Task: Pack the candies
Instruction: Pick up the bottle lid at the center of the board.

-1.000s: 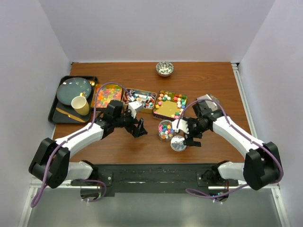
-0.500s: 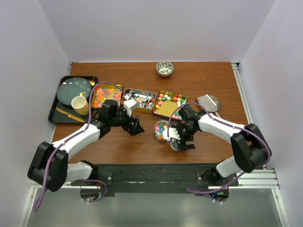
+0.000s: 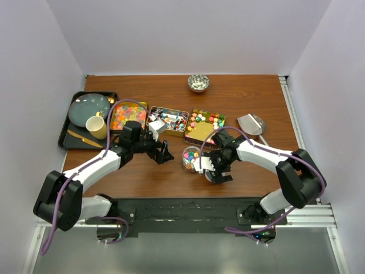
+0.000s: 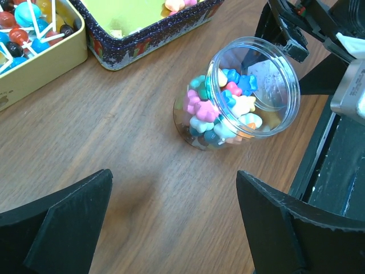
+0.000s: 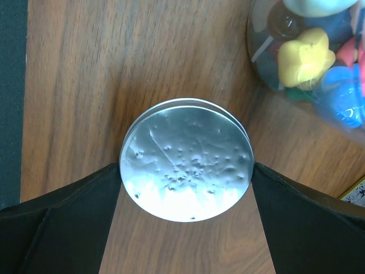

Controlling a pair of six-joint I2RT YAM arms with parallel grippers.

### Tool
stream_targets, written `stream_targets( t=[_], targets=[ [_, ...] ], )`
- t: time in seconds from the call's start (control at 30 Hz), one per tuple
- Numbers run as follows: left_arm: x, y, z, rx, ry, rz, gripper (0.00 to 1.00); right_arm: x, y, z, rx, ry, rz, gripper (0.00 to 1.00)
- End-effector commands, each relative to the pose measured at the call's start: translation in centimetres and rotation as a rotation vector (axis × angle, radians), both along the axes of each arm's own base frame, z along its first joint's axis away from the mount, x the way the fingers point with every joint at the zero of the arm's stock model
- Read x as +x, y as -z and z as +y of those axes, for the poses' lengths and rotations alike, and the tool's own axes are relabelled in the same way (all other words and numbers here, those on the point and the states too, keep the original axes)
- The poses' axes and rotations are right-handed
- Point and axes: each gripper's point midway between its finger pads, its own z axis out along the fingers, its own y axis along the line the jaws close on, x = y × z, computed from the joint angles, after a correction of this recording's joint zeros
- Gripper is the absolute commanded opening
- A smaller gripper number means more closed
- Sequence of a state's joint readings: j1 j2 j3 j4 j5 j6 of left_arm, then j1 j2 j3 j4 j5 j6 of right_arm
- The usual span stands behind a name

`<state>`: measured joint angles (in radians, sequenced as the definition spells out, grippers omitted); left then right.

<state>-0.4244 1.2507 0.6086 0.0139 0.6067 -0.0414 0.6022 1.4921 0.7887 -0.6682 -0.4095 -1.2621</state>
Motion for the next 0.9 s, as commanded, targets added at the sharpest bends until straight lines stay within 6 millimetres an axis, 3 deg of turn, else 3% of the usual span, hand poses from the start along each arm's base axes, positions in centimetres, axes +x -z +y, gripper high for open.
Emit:
stream_targets(
  t=[0.0, 0.07, 0.17, 0.27, 0.3, 0.33, 0.5, 0.67, 0.87],
  targets=[
    [0.2, -0.3, -0.4, -0.031, 0.027, -0.036, 0.94, 0.1, 0.2, 0.0, 0.001, 0.026, -0.019, 0.87],
    [-0.4, 0.4, -0.6, -0.031, 0.046, -0.038, 0.94, -0.1, 0.0, -0.3, -0.01, 0.063, -0.007, 0.76],
    [-1.2, 0.8, -1.6, -0.049, 0.08, -0.04, 0.94, 0.2, -1.5, -0.7, -0.008, 0.159, 0.012, 0.72],
    [-2.5, 0.5, -3.6, -0.074, 0.142, -0.111, 0.95, 1.0, -4.1, -1.1, 0.019, 0.272, 0.048, 0.72],
    [-2.7, 0.8, -4.1, -0.053, 0.165, -0.142, 0.95, 1.7, -5.7, -0.8, 0.054, 0.293, 0.032, 0.72],
    [-3.0, 1.6, -4.2, -0.028, 0.163, -0.143, 0.95, 1.5, -6.4, -1.3, 0.049, 0.322, 0.05, 0.72],
    [-4.3, 3.6, -5.6, -0.006, 0.198, -0.217, 0.95, 4.5, -11.2, -3.6, 0.119, 0.502, -0.007, 0.72],
    [-1.9, 4.0, -6.0, -0.028, 0.104, -0.345, 0.97, 6.1, -15.4, -3.8, 0.193, 0.628, -0.052, 0.73],
    [-0.5, 4.4, -6.7, -0.063, 0.119, -0.504, 0.96, 7.0, -18.2, -2.9, 0.244, 0.738, -0.009, 0.73]
  ],
)
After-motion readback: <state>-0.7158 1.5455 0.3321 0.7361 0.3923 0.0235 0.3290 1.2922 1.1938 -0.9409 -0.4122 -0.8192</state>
